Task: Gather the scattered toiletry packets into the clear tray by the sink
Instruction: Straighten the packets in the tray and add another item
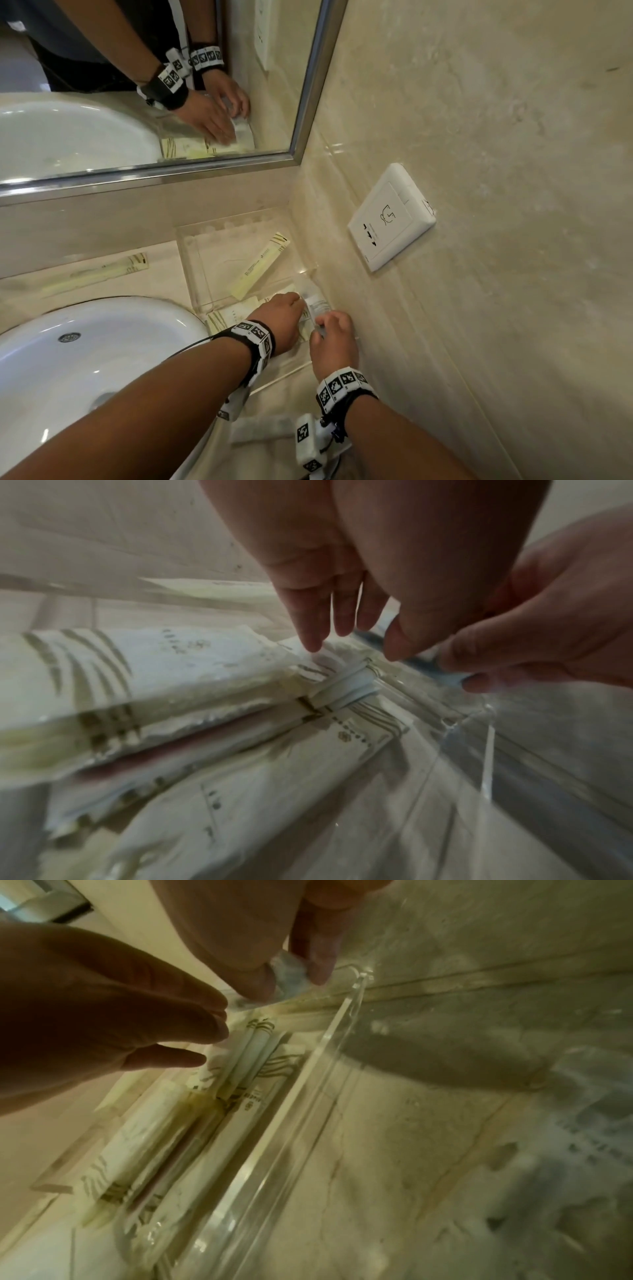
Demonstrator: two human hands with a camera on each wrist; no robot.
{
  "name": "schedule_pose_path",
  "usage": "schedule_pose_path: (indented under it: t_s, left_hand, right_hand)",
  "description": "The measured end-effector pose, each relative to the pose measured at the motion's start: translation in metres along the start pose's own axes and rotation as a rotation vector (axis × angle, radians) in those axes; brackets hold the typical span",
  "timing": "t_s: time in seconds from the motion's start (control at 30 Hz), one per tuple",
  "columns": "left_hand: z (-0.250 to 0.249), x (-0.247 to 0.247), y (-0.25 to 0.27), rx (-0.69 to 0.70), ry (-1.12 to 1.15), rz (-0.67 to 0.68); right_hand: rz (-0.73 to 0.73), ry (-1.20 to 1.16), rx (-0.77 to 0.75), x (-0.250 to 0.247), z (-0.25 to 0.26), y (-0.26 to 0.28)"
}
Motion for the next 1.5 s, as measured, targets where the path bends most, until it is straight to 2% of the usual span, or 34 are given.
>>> schedule_pose_path:
  t_s: [0.13,0.23,0.33,0.43,0.5,0.63,0.73,0.83,1.1,1.2,1.3,1.4,1.43,1.5]
  left_hand:
    - [0.002,0.001,-0.003,-0.030,0.021,0.050]
    - [0.000,0.000,-0.004,-0.031,0.034,0.035]
    - [-0.002,0.003,-0.007,-0.028,-0.030,0.041]
    - [-0.004,-0.001,-0.008,-0.056,-0.038,0.044]
    - [-0.005,-0.003,-0.008,-0.057,-0.029,0.034]
    - [-0.005,-0.001,-0.010,-0.068,-0.008,0.044]
    - [-0.006,-0.001,-0.011,-0.078,0.008,0.029]
    - [-0.006,0.006,-0.012,-0.066,-0.060,0.061]
    - [-0.003,0.015,-0.012,-0.109,-0.107,0.133]
    - [-0.002,0.011,-0.005,-0.059,-0.073,0.073]
    - [0.003,0.002,0.011,0.022,-0.077,-0.088]
    - [0.021,0.001,0.029,-0.015,-0.117,-0.114]
    - [0.030,0.003,0.035,-0.048,-0.117,-0.100]
    - [0.048,0.010,0.046,-0.112,-0.120,-0.071]
  right_hand:
    - [0.132,0.051,0.023,0.007,-0.003,-0.002]
    - [0.195,0.060,0.064,0.011,-0.002,0.000]
    - [0.117,0.166,-0.027,0.010,0.010,0.002]
    - [0.046,0.143,-0.088,0.006,0.019,-0.003]
    - [0.109,0.094,-0.093,0.011,0.020,-0.009]
    - [0.275,0.035,0.002,0.027,0.017,-0.018]
    - [0.401,0.144,-0.025,0.038,0.019,-0.021]
    - [0.452,0.199,-0.012,0.042,0.015,-0.024]
    - [0.490,0.216,-0.078,0.050,0.008,-0.030]
    - [0.421,0.091,-0.064,0.028,0.003,-0.030]
    - [0.265,0.128,-0.204,0.010,0.014,-0.025]
    - [0.144,0.198,-0.360,0.008,0.032,-0.026]
    - [0.133,0.206,-0.399,0.010,0.038,-0.027]
    - [0.221,0.210,-0.446,0.023,0.048,-0.028]
Point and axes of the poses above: each hand's wrist, its own y-axis away from the middle knuckle, its own x-axis out of the palm, z = x × y, the point moved 6 cm from there along -y, towards the middle knuckle, and after that the axes turned 15 degrees about -x, right-handed, at the moved point
